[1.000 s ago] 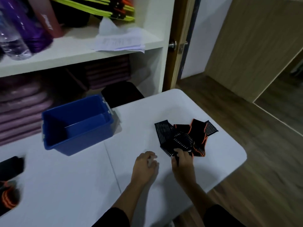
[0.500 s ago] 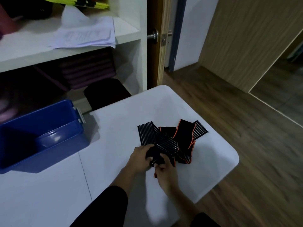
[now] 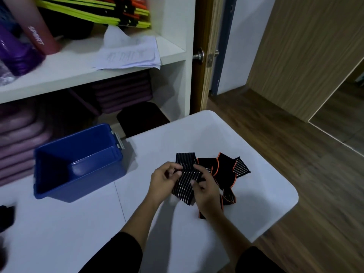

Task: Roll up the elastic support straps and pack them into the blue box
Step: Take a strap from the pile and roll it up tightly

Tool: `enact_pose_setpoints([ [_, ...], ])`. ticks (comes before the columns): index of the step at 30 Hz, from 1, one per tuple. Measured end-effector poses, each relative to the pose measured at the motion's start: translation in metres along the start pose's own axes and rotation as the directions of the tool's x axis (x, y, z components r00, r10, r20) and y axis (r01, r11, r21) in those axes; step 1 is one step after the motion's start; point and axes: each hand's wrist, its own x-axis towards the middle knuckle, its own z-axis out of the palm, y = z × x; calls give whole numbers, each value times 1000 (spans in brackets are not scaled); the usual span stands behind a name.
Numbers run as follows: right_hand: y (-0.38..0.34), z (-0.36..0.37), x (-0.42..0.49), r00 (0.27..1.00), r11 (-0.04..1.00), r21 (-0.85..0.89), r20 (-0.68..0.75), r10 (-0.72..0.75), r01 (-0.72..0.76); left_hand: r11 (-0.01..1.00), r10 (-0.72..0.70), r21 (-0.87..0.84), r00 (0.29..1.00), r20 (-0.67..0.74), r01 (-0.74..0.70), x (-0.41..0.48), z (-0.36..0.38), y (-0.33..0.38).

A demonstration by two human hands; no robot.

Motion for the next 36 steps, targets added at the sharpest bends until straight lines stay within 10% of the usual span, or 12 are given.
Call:
enact_pose_setpoints([
  [12, -75, 26, -10, 926, 952, 281, 377, 9, -123, 975, -66, -213, 998, -20, 60, -33, -75, 40],
  [27, -133, 0, 5, 973, 991, -13, 191, -128, 133, 938, -15, -345, 997, 78, 42, -31, -70, 96],
  [36, -220, -13, 32, 933, 941, 58, 123, -339, 334, 908, 219, -347, 972, -85, -235, -24, -96, 171],
])
